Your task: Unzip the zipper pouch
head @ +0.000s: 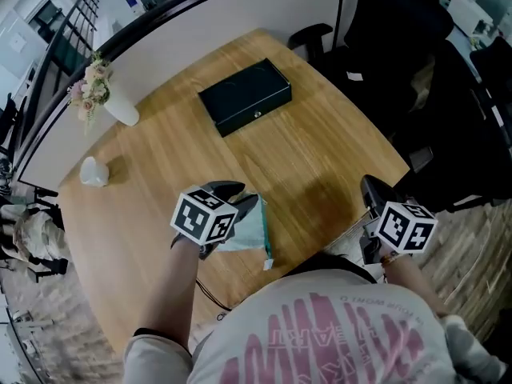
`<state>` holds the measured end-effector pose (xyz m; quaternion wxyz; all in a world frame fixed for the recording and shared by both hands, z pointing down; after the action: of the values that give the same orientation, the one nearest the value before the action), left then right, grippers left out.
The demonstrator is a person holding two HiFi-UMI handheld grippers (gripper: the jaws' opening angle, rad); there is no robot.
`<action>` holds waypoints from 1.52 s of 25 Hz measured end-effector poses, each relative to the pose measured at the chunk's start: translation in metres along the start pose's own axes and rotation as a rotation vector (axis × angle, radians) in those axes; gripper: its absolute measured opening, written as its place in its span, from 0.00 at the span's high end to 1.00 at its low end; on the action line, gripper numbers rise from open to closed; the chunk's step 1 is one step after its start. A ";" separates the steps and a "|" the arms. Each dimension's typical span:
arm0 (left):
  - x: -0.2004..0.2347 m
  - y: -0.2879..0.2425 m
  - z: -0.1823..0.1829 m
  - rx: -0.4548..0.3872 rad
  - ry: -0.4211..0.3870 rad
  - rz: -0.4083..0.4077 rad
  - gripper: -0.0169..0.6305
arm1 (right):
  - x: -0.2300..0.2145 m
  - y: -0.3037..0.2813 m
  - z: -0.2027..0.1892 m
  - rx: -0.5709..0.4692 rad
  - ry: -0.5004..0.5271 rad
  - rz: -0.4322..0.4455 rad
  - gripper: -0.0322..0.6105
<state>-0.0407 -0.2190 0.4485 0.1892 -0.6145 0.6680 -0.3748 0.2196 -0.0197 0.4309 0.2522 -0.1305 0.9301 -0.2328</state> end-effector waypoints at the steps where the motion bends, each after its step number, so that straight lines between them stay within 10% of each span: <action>1: 0.000 -0.005 -0.001 0.013 -0.007 -0.005 0.69 | -0.001 0.003 -0.001 -0.002 -0.001 -0.007 0.95; 7: -0.003 -0.033 -0.012 0.110 -0.048 -0.056 0.62 | -0.006 0.012 -0.005 0.002 -0.015 -0.038 0.95; 18: -0.009 -0.036 -0.021 0.078 -0.015 -0.048 0.92 | 0.004 0.007 -0.003 0.010 -0.005 -0.019 0.95; 29: -0.021 0.065 -0.011 -0.446 0.197 -0.118 0.95 | 0.081 -0.024 0.006 0.081 0.055 0.239 0.95; 38: -0.047 0.149 -0.003 -0.821 0.094 0.049 0.95 | 0.181 -0.042 0.012 0.233 -0.012 0.654 0.95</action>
<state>-0.1360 -0.1781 0.3312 -0.0934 -0.6050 0.7844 -0.1001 0.0792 -0.1258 0.3685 0.3321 0.2029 0.8884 -0.2434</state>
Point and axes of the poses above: the fingertips, and each gripper's own axes: y backward along the fingers, x to its left, z out of its top, the point moved 7 cm from there along y, backward along the fingers, and after that the axes turned 1 degree about x, right-handed, at the moved point
